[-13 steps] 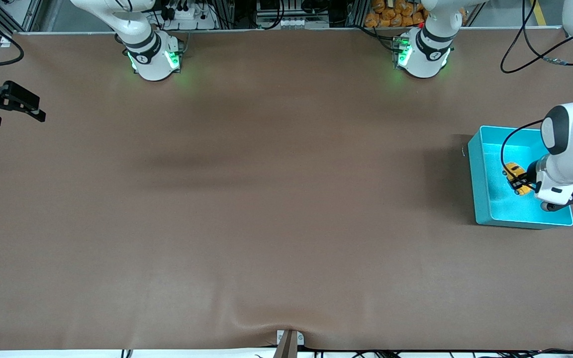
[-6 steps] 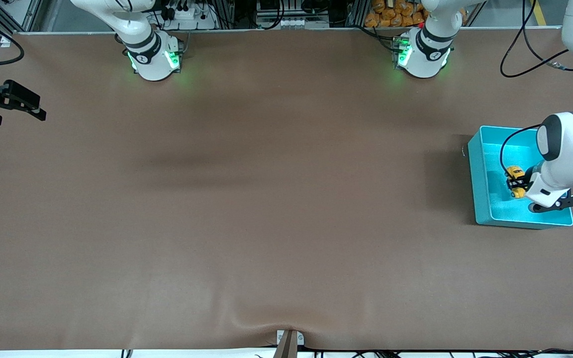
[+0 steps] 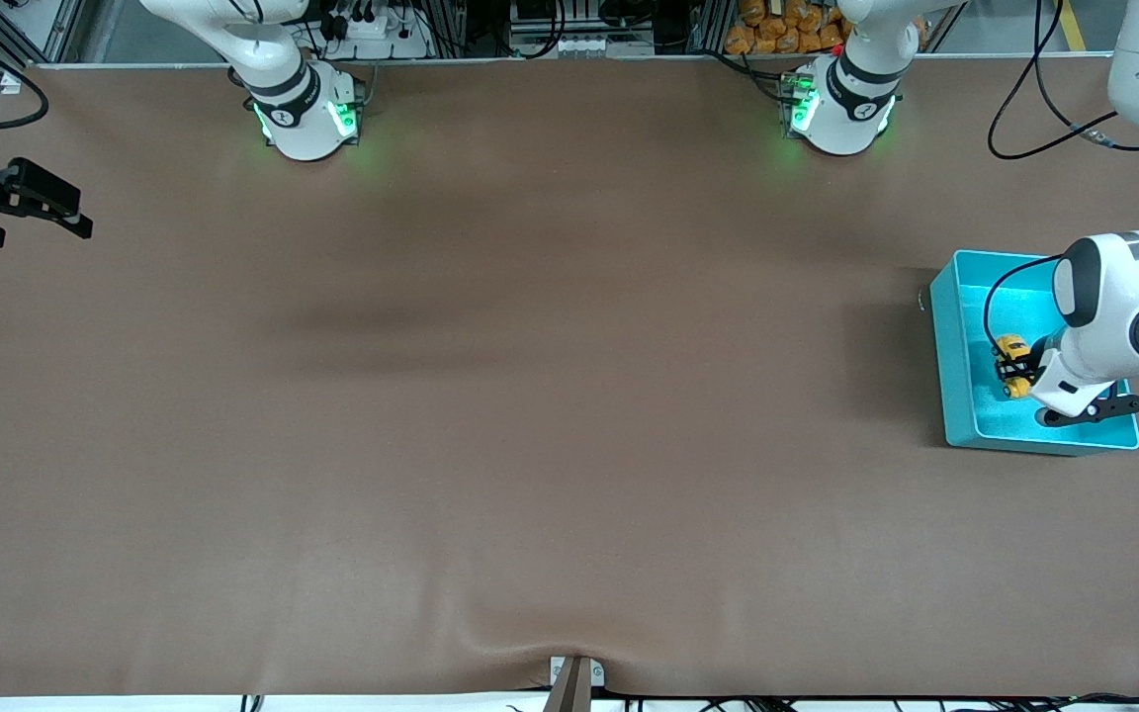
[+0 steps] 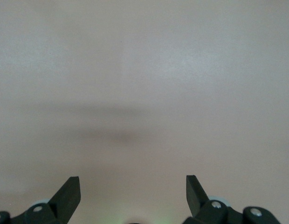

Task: Wind and store yellow beetle car
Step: 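Lower the car into the bin and open the left gripper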

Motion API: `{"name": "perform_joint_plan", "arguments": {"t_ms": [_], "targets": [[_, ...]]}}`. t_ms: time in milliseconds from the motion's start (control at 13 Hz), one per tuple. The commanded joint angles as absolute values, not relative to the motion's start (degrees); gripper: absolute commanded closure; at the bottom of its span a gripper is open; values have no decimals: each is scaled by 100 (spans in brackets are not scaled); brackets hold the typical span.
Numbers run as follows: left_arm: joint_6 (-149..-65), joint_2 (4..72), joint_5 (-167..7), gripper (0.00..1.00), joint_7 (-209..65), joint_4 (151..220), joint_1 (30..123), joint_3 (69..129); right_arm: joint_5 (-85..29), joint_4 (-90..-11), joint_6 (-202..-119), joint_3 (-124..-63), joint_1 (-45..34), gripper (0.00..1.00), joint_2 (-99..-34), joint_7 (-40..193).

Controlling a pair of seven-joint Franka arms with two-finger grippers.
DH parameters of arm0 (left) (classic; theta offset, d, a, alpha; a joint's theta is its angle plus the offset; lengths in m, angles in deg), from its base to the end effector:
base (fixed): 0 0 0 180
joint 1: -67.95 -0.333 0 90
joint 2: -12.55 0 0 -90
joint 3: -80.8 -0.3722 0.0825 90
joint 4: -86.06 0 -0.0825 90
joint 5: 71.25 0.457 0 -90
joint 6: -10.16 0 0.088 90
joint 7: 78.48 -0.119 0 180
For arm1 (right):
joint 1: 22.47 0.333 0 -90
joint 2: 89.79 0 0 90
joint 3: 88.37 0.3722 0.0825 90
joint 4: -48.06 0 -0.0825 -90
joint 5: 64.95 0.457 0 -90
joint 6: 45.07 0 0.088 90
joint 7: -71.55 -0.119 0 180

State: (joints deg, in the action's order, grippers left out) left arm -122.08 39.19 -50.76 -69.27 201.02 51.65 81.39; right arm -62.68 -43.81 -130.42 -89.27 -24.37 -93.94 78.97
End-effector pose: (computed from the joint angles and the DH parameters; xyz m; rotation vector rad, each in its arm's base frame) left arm 0.6307 0.1880 0.1912 -2.8903 -0.2497 0.2541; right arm 0.5912 -0.0243 0.6884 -3.0942 -0.1286 0.0582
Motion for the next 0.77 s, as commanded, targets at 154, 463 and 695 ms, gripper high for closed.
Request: {"name": "perform_joint_plan", "arguments": {"t_ms": [154,463,695], "targets": [[-12273,3918,-4946,20,-6881,20067,5107,8159,-6355,-4396,-12954,-8942,-2414,0,-9480,7815],[-12238,3822,-5016,0,-6557,20006,5160,8168,-6355,-4370,-12910,-8933,-2414,0,-9489,7815],[-12029,3498,-5025,0,-6503,19927,5204,8177,-6355,-4361,-12910,-8916,-2414,0,-9498,7815]]}}
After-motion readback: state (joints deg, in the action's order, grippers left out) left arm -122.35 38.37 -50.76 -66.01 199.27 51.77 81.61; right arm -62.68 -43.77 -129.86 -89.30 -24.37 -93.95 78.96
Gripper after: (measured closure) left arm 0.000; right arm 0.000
